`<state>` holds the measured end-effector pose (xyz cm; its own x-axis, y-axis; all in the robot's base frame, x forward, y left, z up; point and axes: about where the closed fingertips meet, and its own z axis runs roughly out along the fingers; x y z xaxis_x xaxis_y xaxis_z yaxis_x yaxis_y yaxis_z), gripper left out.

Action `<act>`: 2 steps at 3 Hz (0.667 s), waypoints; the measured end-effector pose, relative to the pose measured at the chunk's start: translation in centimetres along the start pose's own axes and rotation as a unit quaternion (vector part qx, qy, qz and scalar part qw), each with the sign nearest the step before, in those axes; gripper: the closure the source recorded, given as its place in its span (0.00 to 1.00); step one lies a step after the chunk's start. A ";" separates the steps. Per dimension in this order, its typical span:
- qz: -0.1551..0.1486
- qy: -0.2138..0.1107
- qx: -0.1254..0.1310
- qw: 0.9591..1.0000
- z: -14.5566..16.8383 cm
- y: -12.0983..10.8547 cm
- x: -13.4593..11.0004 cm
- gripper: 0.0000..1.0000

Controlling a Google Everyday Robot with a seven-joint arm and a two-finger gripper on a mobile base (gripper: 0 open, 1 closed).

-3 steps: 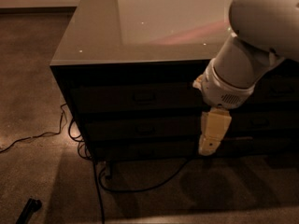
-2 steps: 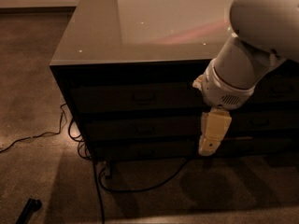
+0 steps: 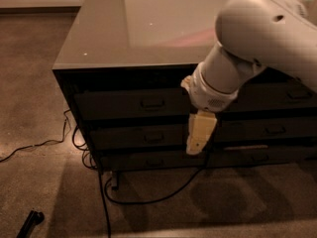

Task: Open top drawer

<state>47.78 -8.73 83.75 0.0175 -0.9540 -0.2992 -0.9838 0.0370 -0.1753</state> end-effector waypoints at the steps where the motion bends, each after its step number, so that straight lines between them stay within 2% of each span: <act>1: -0.044 -0.002 0.001 0.999 3.5 -3.4 -3.9 0.00; 2: -0.043 -0.005 0.004 0.999 3.9 -4.1 -4.1 0.00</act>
Offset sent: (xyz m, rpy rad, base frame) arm 0.0343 0.0370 -0.0121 -0.0042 -0.0243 0.0613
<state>52.45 -3.77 82.02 0.1045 -0.9505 -0.2927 -0.9770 -0.0431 -0.2089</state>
